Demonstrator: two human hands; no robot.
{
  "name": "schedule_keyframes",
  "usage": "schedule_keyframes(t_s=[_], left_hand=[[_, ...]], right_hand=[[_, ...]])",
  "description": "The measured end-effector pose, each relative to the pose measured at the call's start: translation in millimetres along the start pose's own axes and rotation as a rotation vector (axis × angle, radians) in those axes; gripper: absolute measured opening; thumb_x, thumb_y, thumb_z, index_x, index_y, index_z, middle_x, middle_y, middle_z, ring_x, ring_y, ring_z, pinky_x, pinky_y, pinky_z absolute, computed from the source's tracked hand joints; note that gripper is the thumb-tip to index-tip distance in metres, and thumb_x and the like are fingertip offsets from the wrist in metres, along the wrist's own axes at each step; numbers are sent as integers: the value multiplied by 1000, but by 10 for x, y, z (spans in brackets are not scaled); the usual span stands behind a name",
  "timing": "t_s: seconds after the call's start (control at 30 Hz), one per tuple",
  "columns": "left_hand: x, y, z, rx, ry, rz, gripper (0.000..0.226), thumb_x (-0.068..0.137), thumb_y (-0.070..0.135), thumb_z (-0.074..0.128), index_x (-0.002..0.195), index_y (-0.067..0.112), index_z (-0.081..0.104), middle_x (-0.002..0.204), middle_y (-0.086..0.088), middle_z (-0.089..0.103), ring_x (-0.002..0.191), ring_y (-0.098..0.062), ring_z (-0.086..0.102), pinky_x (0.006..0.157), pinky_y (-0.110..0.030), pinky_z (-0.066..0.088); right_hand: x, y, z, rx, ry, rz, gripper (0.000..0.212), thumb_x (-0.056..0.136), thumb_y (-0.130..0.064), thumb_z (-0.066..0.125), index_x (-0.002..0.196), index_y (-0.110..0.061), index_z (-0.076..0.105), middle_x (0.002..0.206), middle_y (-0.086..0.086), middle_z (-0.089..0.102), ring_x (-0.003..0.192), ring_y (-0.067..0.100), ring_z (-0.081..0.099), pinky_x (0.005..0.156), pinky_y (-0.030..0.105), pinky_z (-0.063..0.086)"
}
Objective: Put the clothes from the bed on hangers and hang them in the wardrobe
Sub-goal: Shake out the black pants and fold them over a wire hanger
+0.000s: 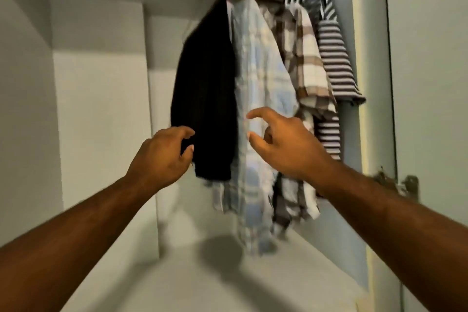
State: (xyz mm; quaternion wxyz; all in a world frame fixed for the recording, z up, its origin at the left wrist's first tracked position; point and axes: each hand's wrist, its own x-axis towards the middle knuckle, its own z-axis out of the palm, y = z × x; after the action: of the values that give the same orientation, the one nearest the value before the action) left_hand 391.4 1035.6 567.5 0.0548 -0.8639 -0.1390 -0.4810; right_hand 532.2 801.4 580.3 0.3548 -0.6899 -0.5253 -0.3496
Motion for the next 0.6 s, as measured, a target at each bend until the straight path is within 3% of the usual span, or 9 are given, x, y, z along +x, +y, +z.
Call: schedule_keyframes(t_s=[0.13, 0.23, 0.37, 0.43, 0.53, 0.6], left_hand=[[-521, 444, 489, -74, -89, 58, 39, 99, 34, 55, 136, 21, 56, 132, 1, 64, 118, -23, 60, 100, -45, 50], [-953, 807, 948, -148, -179, 101, 42, 94, 38, 48, 131, 22, 59, 127, 1, 65, 115, -26, 60, 97, -46, 50], [-1569, 1255, 1662, -317, -300, 145, 37, 95, 35, 50, 127, 21, 61, 123, 2, 66, 111, -22, 62, 94, -42, 51], [-1852, 1488, 1995, -392, -350, 158, 36, 96, 34, 49, 126, 19, 63, 121, 1, 67, 108, -22, 63, 95, -40, 51], [-2305, 1970, 2472, -505, -497, 189, 35, 97, 35, 48, 126, 21, 62, 122, 4, 67, 110, -20, 62, 95, -41, 51], [-2578, 2283, 2708, -582, -598, 221, 31, 99, 29, 54, 126, 19, 63, 122, 2, 68, 112, -22, 61, 96, -42, 50]], right_hand=[[-872, 304, 21, 112, -118, 87, 31, 99, -35, 59, 130, -31, 55, 53, -11, 59, 56, -2, 58, 53, 12, 35], [-1556, 641, 79, 159, -235, 185, 26, 99, -30, 62, 124, -26, 62, 50, -9, 53, 52, 5, 54, 53, 13, 37], [-2590, 1115, 178, 183, -410, 410, 23, 100, -30, 62, 122, -28, 65, 55, -14, 59, 54, 4, 57, 59, 10, 42], [-3056, 1275, 202, 180, -466, 537, 22, 100, -30, 61, 121, -30, 66, 60, -8, 62, 56, 5, 58, 60, 11, 45], [-3776, 1450, 157, 169, -476, 756, 20, 101, -28, 59, 120, -29, 67, 72, 4, 69, 64, 13, 64, 64, 22, 54], [-4183, 1476, 93, 149, -465, 859, 20, 101, -28, 59, 119, -26, 68, 70, 0, 67, 60, 12, 62, 60, 22, 52]])
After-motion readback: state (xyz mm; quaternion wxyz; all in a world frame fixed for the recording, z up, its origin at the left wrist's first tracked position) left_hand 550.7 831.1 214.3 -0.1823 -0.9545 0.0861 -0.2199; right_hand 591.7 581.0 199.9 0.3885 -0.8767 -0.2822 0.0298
